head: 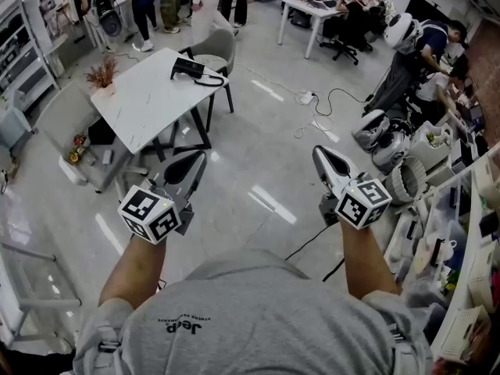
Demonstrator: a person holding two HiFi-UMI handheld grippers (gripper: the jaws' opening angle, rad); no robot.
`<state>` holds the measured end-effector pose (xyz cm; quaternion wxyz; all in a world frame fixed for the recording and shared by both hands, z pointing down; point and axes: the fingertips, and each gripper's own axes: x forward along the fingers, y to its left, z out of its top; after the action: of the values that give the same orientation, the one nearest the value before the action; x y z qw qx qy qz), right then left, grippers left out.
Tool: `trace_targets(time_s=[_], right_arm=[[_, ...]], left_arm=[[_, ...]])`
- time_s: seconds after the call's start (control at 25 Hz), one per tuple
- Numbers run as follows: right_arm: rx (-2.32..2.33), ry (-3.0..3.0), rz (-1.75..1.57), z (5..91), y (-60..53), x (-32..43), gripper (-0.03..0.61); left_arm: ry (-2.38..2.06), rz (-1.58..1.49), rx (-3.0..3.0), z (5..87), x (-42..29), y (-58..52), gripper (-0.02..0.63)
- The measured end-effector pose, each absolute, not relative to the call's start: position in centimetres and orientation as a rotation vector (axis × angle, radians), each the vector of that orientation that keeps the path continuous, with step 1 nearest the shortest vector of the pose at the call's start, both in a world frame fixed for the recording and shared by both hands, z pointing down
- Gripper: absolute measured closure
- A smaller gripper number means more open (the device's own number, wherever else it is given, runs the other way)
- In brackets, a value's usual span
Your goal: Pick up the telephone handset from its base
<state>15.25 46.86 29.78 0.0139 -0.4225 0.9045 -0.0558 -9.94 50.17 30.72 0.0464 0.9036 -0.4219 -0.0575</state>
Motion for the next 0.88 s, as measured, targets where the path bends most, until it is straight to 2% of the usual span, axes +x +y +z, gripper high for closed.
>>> trace_targets(time_s=[0.2, 0.24, 0.28, 0.32, 0.4, 0.88], right_arm=[[-1.3, 2.807, -0.164, 29.6, 46.7, 16.1, 0.574], [-1.294, 2.808, -0.164, 29.6, 46.6, 16.4, 0.575], [-1.288, 2.811, -0.163, 29.5, 46.6, 16.8, 0.575], [-1.281, 2.814, -0.162, 29.4, 46.6, 17.2, 0.574], [-1.267, 2.821, -0.162, 29.2, 46.7, 18.1, 0.574], [-1.206, 2.856, -0.161, 29.9, 45.2, 24.7, 0.574]], left_arm=[[-1.281, -0.192, 2.761, 30.7, -9.0, 49.5, 0.56], [-1.266, -0.182, 2.773, 30.7, -8.5, 49.4, 0.5], [-1.257, -0.167, 2.787, 30.7, -7.9, 49.3, 0.276], [-1.26, -0.152, 2.799, 30.6, -7.3, 49.2, 0.202], [-1.277, -0.144, 2.807, 30.3, -6.2, 49.1, 0.181], [-1.362, -0.162, 2.761, 30.5, 0.1, 48.1, 0.181]])
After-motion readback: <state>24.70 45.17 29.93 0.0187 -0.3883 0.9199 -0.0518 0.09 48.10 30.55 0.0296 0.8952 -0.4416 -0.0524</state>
